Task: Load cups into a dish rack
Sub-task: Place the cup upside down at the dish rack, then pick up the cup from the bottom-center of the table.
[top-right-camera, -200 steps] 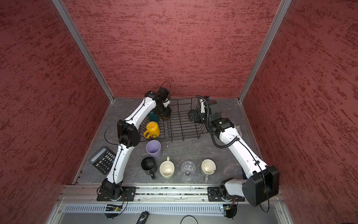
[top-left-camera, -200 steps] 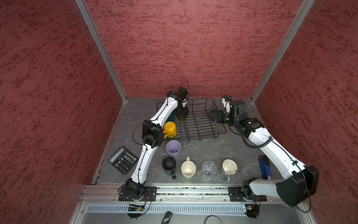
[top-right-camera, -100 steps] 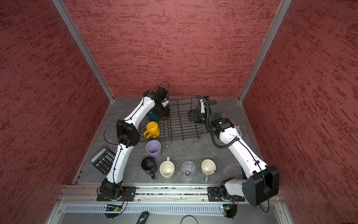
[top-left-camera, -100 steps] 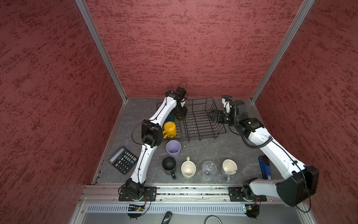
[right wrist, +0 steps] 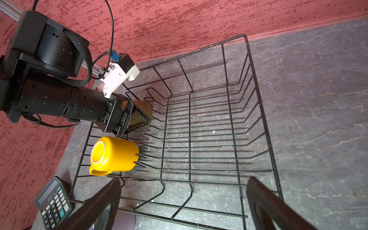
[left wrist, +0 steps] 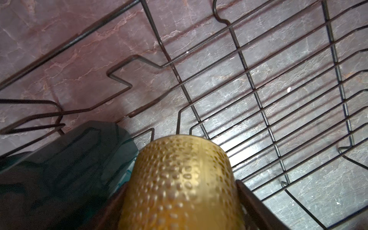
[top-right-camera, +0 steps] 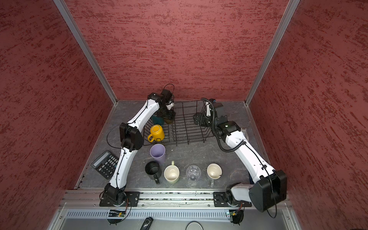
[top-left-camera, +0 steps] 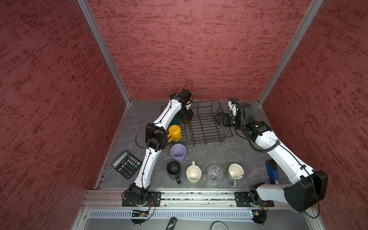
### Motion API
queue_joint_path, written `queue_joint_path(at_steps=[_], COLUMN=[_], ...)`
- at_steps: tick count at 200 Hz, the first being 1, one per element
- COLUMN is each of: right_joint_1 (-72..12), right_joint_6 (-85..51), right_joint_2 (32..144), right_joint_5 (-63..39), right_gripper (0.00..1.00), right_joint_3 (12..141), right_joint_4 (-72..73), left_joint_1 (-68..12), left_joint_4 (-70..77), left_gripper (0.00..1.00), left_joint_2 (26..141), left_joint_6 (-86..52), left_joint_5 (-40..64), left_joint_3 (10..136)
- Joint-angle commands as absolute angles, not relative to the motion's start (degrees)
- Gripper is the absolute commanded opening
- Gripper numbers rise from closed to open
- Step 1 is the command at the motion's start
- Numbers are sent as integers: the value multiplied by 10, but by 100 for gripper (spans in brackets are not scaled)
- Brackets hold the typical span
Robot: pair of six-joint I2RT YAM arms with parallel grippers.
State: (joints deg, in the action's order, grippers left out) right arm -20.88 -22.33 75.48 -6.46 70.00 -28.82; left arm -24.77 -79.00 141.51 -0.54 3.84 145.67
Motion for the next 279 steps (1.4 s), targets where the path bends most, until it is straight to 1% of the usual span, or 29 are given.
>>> queue_joint_path(at_steps=[1,41,70,88,110,137,153,163,180,197,206,215,247,261,279], right_joint_1=[-206,-207,-206,-207,-207,-206,-206,-206,-207,-206,-206,-206,-210,-225,-255], right_joint_6=[-230,-229,-220,-207,-193,-188,-188,-189,-197,-210,-217,-226,-262,-283,-304], right_joint_2=[752,753,749,748,747,745,742,739,738,731,721,710,679,666,652], right_joint_5=[-74,-73,-63,-51,-46,-41,-42,-41,-37,-31,-29,-26,7,26,23], right_gripper=[99,99,99,99,97,94,93,91,88,85,84,83,77,75,73], right_joint_3=[697,697,702,710,723,730,731,730,730,722,715,708,692,685,675], right_joint_4=[-280,-280,-291,-306,-328,-347,-356,-366,-392,-425,-441,-458,-545,-576,-603], left_joint_1=[-249,-251,-253,-253,-253,-253,-254,-255,-252,-238,-225,-211,-173,-164,-159], left_joint_4=[-787,-785,-780,-767,-742,-692,-630,-567,-445,-304,-235,-188,-184,-176,-165], left_gripper=[85,89,94,100,100,100,100,100,100,100,100,100,100,100,100], left_joint_2=[1430,1423,1397,1363,1314,1234,1172,1124,1032,929,877,840,796,786,775], left_joint_6=[2,2,0,-4,-10,-14,-13,-24,-20,-32,-34,-51,-100,-103,-105], left_joint_5=[41,40,34,34,28,-2,-19,-56,-79,-48,6,56,73,84,91], left_joint_3=[1462,1462,1461,1459,1453,1417,1365,1312,1187,1034,957,906,871,854,833])
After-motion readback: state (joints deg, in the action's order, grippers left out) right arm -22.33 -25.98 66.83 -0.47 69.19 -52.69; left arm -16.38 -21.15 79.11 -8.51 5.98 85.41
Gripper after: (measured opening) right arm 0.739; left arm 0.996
